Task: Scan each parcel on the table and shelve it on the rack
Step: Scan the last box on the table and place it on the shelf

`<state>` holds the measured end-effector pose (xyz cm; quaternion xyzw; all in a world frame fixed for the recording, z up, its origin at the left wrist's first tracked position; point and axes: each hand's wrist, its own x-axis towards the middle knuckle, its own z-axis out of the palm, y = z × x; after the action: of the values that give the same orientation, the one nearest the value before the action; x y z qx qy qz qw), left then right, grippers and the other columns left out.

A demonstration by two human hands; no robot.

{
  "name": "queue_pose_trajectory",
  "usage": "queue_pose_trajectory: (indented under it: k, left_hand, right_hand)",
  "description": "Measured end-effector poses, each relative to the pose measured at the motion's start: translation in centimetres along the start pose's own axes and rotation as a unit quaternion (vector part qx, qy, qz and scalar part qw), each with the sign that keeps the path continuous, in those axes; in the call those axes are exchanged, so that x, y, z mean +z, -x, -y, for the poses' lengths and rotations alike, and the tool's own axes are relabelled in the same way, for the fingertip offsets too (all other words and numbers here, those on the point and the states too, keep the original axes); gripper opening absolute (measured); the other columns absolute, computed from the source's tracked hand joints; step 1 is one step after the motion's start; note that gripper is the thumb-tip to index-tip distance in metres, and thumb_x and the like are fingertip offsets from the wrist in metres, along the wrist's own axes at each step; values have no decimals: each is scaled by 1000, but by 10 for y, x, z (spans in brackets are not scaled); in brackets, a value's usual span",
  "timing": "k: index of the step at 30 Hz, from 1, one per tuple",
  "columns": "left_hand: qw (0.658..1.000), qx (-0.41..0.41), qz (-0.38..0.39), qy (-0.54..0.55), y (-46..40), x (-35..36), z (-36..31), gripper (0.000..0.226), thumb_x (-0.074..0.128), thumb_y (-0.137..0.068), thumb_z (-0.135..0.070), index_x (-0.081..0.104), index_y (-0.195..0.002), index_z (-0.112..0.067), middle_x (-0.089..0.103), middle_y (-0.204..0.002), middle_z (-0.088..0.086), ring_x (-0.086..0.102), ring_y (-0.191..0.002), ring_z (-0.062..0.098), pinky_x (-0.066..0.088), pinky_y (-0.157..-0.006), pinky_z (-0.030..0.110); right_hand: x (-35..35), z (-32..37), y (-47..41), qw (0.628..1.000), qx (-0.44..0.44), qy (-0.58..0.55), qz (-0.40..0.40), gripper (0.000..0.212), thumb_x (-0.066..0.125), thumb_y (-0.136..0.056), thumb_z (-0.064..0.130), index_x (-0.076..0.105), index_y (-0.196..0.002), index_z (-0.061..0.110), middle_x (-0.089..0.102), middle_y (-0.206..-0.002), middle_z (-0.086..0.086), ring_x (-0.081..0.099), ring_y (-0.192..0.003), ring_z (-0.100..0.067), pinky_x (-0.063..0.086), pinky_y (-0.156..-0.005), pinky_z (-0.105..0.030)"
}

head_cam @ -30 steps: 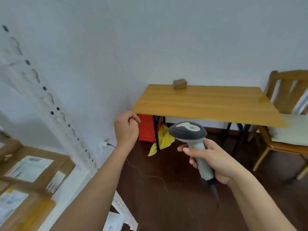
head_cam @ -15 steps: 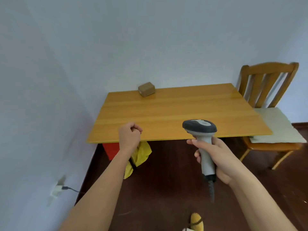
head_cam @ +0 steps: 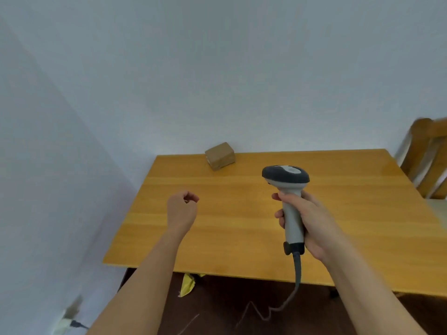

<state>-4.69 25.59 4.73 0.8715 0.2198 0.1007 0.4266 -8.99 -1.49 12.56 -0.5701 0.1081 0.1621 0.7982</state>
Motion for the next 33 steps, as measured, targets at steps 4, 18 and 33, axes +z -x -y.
queue_pose_trajectory:
  k: [4,18,33]
  left_hand:
    - [999,-38,6,-33,-73,17,11,22,45,-90,1,62,-87,-12,61,-99,10,50,-68,19,37,-53,28]
    - [959,55,174,-215,-308,157,47,78,60,-94,-26,15,-157,-13,8,-165,4,18,-149,28,23,-118,41]
    - [987,-16,152,-51,-337,214,88,48,57,-96,-2,47,-144,-4,45,-148,12,45,-134,28,35,-115,38]
  right_hand:
    - [17,1,-65,999,31,-10,-8,25,67,-91,16,61,-116,13,62,-98,-13,57,-64,-15,48,-63,-32]
    - [56,-7,-276,991,102,50,-72,22,66,-92,20,63,-112,11,66,-94,-13,59,-69,-16,49,-70,-33]
    - [16,-37,-325,981,158,36,-108,19,65,-92,19,64,-109,10,65,-93,-12,58,-66,-16,49,-66,-34]
